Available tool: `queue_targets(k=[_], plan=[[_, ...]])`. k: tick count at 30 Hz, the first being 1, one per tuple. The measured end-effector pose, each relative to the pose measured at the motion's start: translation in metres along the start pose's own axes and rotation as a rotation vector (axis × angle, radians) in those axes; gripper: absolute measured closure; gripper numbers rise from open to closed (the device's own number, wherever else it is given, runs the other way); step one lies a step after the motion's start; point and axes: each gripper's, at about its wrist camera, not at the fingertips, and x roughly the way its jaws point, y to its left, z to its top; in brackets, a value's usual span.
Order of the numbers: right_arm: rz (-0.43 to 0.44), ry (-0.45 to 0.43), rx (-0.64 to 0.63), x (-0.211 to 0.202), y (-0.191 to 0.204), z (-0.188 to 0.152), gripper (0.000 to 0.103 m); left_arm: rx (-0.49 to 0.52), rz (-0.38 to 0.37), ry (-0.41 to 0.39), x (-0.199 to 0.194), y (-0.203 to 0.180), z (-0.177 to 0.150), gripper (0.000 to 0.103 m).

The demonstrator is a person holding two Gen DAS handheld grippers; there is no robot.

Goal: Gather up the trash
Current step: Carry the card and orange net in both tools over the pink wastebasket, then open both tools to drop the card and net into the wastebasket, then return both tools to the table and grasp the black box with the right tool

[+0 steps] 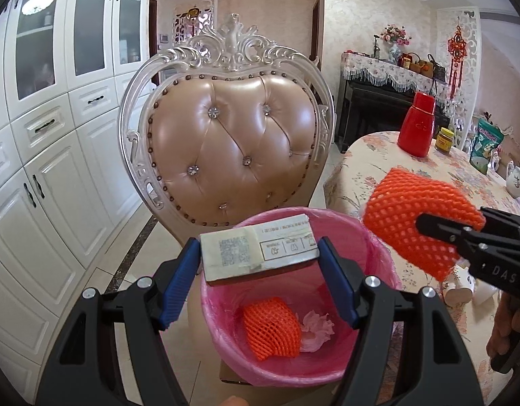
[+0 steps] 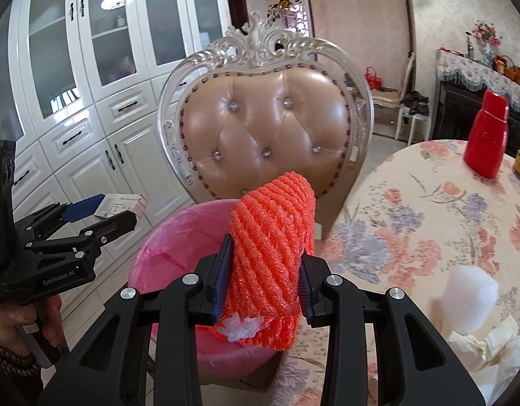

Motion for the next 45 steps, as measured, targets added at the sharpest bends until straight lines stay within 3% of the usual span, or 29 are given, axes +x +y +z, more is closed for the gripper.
queue_targets(k=[7, 13, 19, 22, 32, 45], plan=[[0.019, 0.025, -0.025, 0.017, 0.013, 0.003, 0.066, -0.01, 0.002, -0.003, -0.001, 0.007, 0.0, 0.034], [0.02, 0.039, -0.033, 0.024, 0.015, 0.004, 0.046, -0.015, -0.011, 0.008, 0.003, 0.009, 0.001, 0.034], [-0.003, 0.042, -0.012, 0.025, 0.003, 0.001, 0.043, -0.009, -0.031, 0.027, 0.012, 0.007, 0.003, 0.031], [-0.021, 0.034, -0.001, 0.021, -0.004, 0.0, 0.037, -0.001, -0.042, 0.036, 0.015, 0.003, 0.004, 0.026], [-0.077, -0.016, 0.054, -0.011, -0.031, -0.012, 0.031, 0.006, -0.075, 0.051, 0.017, -0.017, 0.002, 0.026], [-0.208, -0.079, 0.115, -0.077, -0.088, -0.039, 0.025, 0.032, -0.155, 0.031, 0.011, -0.081, -0.003, 0.026]])
